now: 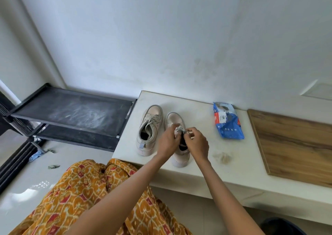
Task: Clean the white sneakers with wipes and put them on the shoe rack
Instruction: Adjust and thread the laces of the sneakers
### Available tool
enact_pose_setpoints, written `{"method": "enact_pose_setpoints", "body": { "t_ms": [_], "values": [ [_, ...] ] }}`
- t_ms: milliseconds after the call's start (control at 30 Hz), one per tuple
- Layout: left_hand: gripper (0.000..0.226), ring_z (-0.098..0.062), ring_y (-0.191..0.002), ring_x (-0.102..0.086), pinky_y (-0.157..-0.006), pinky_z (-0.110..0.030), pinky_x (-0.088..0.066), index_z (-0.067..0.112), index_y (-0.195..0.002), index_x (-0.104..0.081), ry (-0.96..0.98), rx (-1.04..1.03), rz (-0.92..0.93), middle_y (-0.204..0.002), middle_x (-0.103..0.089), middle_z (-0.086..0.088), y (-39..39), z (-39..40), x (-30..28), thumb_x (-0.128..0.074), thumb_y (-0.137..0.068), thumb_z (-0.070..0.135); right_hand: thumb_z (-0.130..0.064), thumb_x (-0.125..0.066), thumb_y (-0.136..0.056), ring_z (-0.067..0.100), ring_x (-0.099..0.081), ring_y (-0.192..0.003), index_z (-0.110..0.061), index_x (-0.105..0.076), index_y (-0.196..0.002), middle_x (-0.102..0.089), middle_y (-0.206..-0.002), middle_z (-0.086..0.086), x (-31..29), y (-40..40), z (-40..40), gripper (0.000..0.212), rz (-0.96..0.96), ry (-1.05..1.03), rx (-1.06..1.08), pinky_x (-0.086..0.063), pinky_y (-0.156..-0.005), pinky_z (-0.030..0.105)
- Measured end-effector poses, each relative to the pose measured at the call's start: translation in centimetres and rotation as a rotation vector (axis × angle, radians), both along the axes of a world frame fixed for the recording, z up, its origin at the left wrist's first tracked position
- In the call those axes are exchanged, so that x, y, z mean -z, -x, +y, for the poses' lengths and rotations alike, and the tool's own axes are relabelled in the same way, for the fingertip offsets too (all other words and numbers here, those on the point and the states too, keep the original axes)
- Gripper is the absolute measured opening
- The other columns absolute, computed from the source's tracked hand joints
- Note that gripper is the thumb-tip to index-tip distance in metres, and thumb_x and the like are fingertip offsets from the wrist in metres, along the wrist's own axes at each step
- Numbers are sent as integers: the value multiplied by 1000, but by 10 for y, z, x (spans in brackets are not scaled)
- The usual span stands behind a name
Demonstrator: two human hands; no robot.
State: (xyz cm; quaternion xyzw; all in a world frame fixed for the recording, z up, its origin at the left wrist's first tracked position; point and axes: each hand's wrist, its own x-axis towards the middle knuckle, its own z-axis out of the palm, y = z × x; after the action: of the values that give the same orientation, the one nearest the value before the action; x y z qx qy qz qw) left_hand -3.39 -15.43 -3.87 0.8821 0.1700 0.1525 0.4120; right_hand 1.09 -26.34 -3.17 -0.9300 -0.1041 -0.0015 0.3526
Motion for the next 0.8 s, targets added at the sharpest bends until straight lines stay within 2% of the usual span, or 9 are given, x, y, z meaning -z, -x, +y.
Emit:
{"method": "enact_pose_setpoints", "body": {
  "t_ms": [67,167,267,333,433,500,567,667,800],
  "values": [
    [28,-19,-87,-62,-66,-31,-46,25,-120,-57,-67,46,-11,-101,-65,-2,11,2,0,-48,-93,28,-32,-55,-87,19,-62,-92,-27,-62,-109,-68,-102,-1,-1,10,-6,24,-34,54,-83,-40,-67,24],
    [20,-16,-83,-61,-66,-31,-47,22,-106,-66,-126,109,-24,-94,-62,1,21,9,-2,-55,-90,27,-34,-57,-87,20,-64,-91,-28,-62,-111,-68,-101,-1,-5,18,-14,25,-73,119,-191,-40,-66,23],
    [16,-17,-79,-61,-66,-27,-45,13,-91,-70,-79,79,-64,-90,-63,-1,21,18,-8,-64,-86,27,-39,-58,-90,19,-65,-88,-25,-65,-111,-71,-97,0,-12,20,-18,26,-85,122,-266,-39,-62,20],
    [16,-15,-79,-59,-68,-27,-42,13,-87,-68,-24,71,-24,-90,-64,-1,19,22,-14,-63,-87,28,-38,-58,-90,18,-64,-87,-24,-66,-110,-70,-96,0,-16,18,-17,26,-79,81,-293,-44,-62,22],
    [13,-17,-83,-54,-75,-32,-43,14,-86,-58,210,160,133,-92,-60,-3,15,22,-22,-55,-89,26,-30,-63,-87,13,-59,-93,-21,-65,-109,-61,-100,-1,-18,10,-11,24,-50,-27,-344,-53,-73,28],
    [8,-19,-82,-52,-74,-32,-42,10,-87,-55,505,196,206,-89,-57,-6,13,24,-30,-50,-89,17,-27,-64,-87,11,-57,-92,-17,-65,-106,-58,-99,-2,-23,5,-6,22,46,-93,-340,-52,-77,24],
    [8,-17,-79,-54,-72,-28,-42,8,-89,-55,701,196,247,-86,-58,-7,12,29,-38,-48,-88,10,-28,-64,-87,9,-58,-86,-14,-65,-100,-62,-92,-3,-28,4,-4,19,188,-160,-339,-48,-75,19],
    [11,-16,-79,-56,-73,-27,-44,7,-87,-57,807,190,271,-86,-60,-6,12,34,-40,-47,-87,10,-23,-61,-90,11,-59,-80,-11,-67,-90,-64,-81,-1,-28,5,-7,14,397,-363,-325,-50,-77,27],
    [8,-15,-72,-56,-69,-26,-45,10,-83,-56,902,152,234,-83,-60,-7,12,33,-28,-50,-88,11,-21,-55,-93,14,-59,-86,-11,-64,-92,-67,-90,5,-23,11,-11,14,493,-527,-264,-48,-74,25]
  ]
}}
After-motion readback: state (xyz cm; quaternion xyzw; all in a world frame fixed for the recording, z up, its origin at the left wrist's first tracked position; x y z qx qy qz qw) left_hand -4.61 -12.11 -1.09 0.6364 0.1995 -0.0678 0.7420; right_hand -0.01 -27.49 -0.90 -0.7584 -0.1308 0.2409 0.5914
